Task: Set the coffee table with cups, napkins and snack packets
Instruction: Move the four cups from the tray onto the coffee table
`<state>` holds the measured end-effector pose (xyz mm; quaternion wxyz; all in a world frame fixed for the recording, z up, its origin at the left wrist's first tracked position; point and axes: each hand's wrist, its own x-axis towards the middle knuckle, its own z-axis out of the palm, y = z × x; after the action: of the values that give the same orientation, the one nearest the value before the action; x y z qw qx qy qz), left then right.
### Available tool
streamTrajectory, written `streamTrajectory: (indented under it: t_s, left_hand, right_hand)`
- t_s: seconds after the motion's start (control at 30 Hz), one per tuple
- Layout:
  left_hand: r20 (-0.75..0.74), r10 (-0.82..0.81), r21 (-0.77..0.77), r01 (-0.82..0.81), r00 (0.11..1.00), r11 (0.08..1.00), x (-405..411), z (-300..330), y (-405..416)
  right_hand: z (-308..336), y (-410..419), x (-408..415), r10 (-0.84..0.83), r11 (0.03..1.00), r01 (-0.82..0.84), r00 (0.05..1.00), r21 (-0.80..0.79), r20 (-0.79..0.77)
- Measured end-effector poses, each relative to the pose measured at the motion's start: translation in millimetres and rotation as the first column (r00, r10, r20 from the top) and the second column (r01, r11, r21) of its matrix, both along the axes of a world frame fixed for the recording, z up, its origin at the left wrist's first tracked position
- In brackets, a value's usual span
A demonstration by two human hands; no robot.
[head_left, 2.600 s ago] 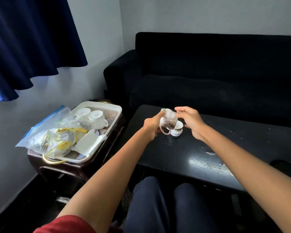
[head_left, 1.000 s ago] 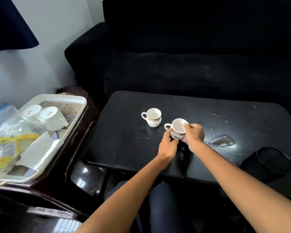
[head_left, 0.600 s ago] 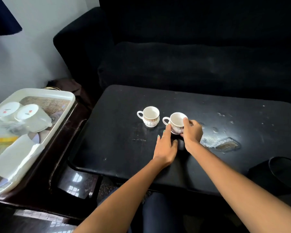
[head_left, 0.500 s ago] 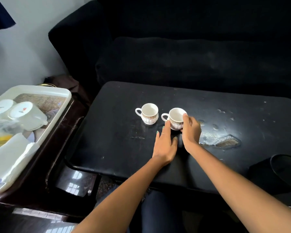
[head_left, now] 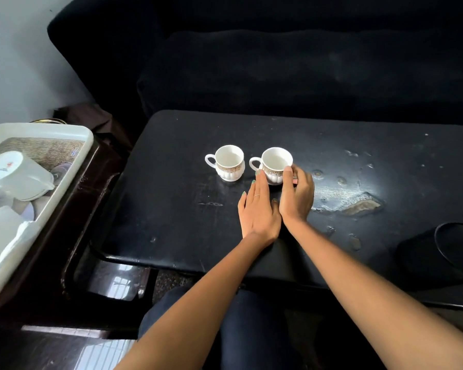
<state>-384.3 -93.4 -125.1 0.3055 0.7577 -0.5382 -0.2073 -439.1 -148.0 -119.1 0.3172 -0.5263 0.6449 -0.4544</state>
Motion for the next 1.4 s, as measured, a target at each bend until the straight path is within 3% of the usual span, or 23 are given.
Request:
streamTrajectory:
  t_s: [0.23,0.43,0.7,0.87,0.93,1.17,1.4]
  left_hand:
    - [-0.033,-0.002,-0.016,0.001,0.999,1.000,1.5,-0.8,5.1]
    - [-0.067,0.023,0.002,-0.023,0.997,1.000,0.0,0.2,32.3]
    - [-0.048,-0.087,0.192,0.095,0.995,0.977,-0.9,17.4,81.9]
    - [-0.163,-0.156,0.310,0.201,0.974,0.929,11.1,50.4,108.7]
    - [-0.144,-0.200,0.325,0.237,0.969,0.916,20.4,65.4,119.7]
    - [-0.061,-0.186,0.249,0.195,0.981,0.949,79.1,119.5,141.6]
    - [0.039,-0.044,0.122,0.039,0.998,0.992,142.0,157.7,159.4]
  right_hand:
    - [-2.3,12.1,-3.4,0.001,1.000,0.001,0.999,-0.025,0.043]
    - [-4.9,51.5,-17.1,0.034,0.999,-0.035,0.985,-0.005,-0.170]
    - [9.0,100.1,-25.4,0.311,0.946,-0.246,0.870,0.210,-0.383]
    - [30.6,120.3,-17.3,0.436,0.895,-0.371,0.847,0.247,-0.304]
    - [39.6,129.5,-9.8,0.467,0.882,-0.414,0.830,0.224,-0.305]
    - [82.8,142.3,46.8,0.530,0.844,-0.525,0.792,0.106,-0.302]
    - [129.7,147.7,121.7,0.616,0.770,-0.636,0.728,0.037,-0.301]
